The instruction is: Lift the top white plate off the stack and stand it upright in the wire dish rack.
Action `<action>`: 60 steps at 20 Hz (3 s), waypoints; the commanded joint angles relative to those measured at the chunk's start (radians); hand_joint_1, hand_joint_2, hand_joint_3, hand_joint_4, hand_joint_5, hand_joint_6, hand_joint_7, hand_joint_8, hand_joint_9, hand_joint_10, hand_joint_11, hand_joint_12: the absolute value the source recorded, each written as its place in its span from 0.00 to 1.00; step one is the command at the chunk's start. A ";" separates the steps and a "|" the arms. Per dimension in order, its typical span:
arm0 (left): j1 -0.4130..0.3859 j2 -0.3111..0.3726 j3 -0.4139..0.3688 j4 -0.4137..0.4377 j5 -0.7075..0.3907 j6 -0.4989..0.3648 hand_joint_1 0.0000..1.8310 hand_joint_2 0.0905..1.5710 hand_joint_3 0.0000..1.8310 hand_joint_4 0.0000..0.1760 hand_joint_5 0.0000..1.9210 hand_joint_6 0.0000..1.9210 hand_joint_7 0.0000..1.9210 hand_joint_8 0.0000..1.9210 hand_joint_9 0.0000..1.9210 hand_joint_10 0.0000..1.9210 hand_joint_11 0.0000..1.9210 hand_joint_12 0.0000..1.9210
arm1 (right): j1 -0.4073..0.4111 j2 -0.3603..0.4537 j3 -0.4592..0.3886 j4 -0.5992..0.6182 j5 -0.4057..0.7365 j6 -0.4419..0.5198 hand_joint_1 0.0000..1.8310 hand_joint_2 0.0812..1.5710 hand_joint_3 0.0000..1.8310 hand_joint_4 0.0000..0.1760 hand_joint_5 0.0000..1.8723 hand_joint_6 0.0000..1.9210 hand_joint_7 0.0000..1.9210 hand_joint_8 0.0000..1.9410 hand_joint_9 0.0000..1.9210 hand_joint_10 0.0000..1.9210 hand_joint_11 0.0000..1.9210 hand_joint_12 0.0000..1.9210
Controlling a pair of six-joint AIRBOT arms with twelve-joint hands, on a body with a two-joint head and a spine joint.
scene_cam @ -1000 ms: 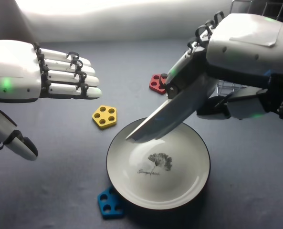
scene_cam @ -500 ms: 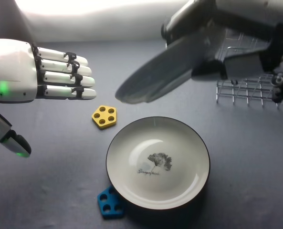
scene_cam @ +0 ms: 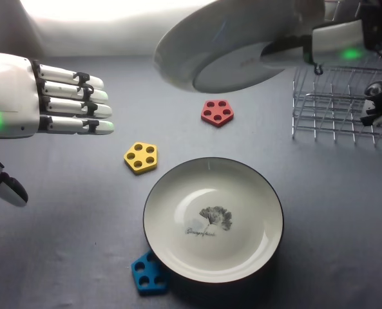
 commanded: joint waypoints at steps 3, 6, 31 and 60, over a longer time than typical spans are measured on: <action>-0.024 0.016 -0.001 -0.062 -0.036 0.010 0.12 0.53 0.00 0.00 0.02 0.00 0.04 0.00 0.04 0.00 0.07 0.01 | 0.022 0.013 0.015 0.051 0.135 0.006 0.82 0.65 0.00 0.00 0.51 0.53 0.59 0.22 0.57 0.37 0.52 0.69; -0.024 0.021 -0.001 -0.064 -0.037 0.021 0.12 0.53 0.00 0.00 0.02 0.00 0.04 0.00 0.04 0.00 0.06 0.01 | 0.023 0.018 0.014 0.073 0.134 0.005 0.82 0.66 0.00 0.00 0.51 0.53 0.57 0.28 0.56 0.39 0.50 0.70; -0.018 0.022 -0.001 -0.071 -0.056 0.028 0.11 0.53 0.00 0.00 0.02 0.00 0.03 0.00 0.03 0.00 0.06 0.00 | 0.046 0.088 0.119 0.123 0.101 0.089 0.82 0.66 0.00 0.00 0.47 0.57 0.55 0.31 0.55 0.41 0.52 0.70; -0.014 -0.007 -0.008 -0.061 -0.086 0.005 0.10 0.53 0.00 0.00 0.02 0.00 0.03 0.00 0.03 0.00 0.06 0.00 | -0.035 0.118 0.214 0.084 0.102 0.216 0.81 0.67 0.00 0.00 0.46 0.59 0.55 0.33 0.54 0.42 0.51 0.71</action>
